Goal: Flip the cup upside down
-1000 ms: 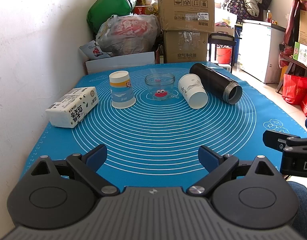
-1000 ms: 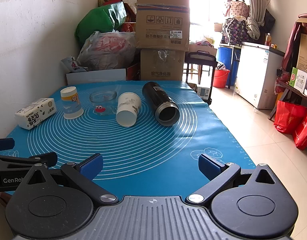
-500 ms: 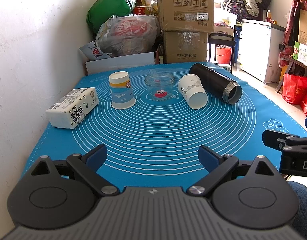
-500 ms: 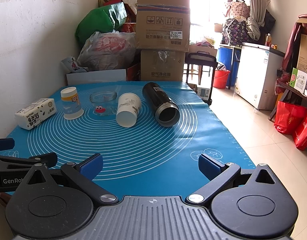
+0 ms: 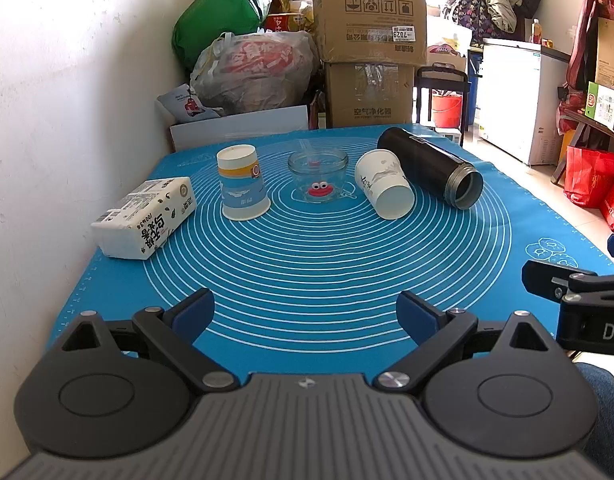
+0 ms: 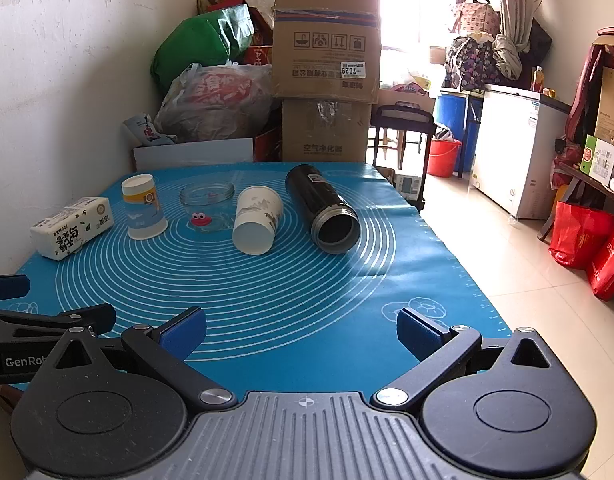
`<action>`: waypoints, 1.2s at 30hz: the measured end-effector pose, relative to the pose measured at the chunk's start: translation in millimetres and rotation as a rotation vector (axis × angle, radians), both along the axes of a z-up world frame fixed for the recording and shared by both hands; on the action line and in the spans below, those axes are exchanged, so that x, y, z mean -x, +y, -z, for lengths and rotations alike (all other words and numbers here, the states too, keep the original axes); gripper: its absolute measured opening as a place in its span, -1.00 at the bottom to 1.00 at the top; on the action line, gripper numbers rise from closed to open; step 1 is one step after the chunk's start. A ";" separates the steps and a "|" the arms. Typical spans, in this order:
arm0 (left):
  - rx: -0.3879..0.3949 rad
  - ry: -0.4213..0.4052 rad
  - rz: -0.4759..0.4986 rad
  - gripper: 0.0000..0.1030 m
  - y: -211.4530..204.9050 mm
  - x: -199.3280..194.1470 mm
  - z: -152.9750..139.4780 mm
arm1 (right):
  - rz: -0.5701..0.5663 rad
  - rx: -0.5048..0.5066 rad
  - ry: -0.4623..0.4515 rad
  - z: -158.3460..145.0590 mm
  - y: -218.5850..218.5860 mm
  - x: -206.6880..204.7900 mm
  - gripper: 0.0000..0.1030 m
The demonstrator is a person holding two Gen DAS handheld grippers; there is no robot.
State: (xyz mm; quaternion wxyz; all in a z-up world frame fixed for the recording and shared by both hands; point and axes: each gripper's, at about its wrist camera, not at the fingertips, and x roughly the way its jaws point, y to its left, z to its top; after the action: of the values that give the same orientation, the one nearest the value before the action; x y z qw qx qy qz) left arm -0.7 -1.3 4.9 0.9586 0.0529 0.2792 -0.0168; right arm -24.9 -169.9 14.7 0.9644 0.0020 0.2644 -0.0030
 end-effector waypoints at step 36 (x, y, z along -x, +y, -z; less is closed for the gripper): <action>-0.034 -0.045 -0.056 0.88 -0.8 -99.4 -7.1 | -0.006 -0.084 0.011 -9.4 -36.9 -80.8 1.00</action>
State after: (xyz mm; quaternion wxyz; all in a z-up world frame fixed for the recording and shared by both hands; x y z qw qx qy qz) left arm 98.7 -2.2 12.0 0.9637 0.0618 0.2593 0.0159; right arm 56.0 -206.8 24.1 0.9620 0.0414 0.2696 0.0111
